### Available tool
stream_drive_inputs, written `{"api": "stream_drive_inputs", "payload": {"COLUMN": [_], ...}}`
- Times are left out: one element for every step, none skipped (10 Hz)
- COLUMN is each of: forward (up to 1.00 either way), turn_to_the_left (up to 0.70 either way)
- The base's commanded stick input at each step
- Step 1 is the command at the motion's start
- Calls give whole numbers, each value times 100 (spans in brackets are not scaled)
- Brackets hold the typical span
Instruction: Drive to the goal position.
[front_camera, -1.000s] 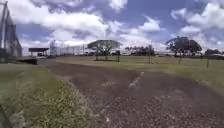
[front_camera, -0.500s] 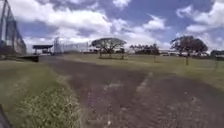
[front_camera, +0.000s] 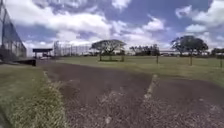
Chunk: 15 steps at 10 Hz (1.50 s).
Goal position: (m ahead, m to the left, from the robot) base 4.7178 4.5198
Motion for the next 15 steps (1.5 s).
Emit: {"api": "stream_drive_inputs", "payload": {"forward": [70, 70, 70, 70, 70, 70, 70, 70, 70, 70, 70, 70, 70, 70, 70], "turn_to_the_left": [35, 35, 35, 35, 35, 35, 35, 35, 35, 35, 35, 35, 35, 35, 35]}}
